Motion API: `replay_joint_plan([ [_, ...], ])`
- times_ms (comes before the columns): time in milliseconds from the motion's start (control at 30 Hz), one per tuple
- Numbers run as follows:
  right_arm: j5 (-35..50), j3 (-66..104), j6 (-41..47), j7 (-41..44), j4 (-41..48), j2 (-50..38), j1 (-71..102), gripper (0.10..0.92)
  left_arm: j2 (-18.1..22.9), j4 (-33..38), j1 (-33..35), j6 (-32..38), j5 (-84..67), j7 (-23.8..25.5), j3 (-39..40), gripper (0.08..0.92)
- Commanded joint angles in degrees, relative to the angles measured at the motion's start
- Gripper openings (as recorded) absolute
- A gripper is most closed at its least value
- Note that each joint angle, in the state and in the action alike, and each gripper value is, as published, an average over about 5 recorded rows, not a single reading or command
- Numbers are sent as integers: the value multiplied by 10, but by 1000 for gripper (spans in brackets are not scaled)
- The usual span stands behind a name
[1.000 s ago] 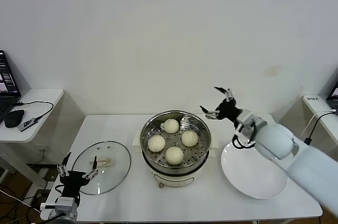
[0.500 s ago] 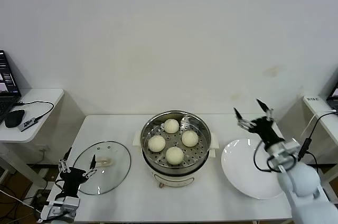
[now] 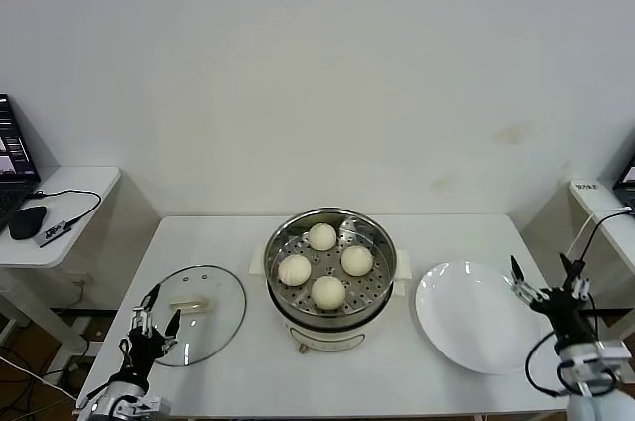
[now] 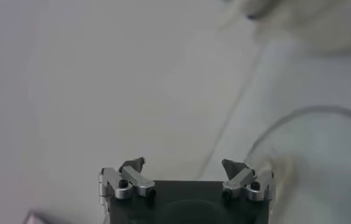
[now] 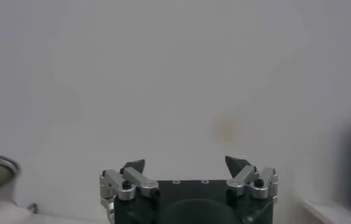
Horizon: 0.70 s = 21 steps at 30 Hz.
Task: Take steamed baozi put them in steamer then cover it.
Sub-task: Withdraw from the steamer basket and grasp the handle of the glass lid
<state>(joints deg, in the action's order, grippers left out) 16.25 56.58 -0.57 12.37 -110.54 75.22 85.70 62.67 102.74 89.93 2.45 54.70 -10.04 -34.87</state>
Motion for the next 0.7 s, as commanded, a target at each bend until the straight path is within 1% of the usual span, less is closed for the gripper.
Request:
replay_joint_plan([
  [33,-19,57,-9,13,-7,59,52,823,-7,-50,-32,8,161,1,19,823],
  [267,-28,56,-7,13,-14,66,56,823,-2,-97,-72,6,160,3,42,823],
  [700,-39,57,-6,15,-14,78,60,823,-4,-168,-179,-10,157,17,63,823],
])
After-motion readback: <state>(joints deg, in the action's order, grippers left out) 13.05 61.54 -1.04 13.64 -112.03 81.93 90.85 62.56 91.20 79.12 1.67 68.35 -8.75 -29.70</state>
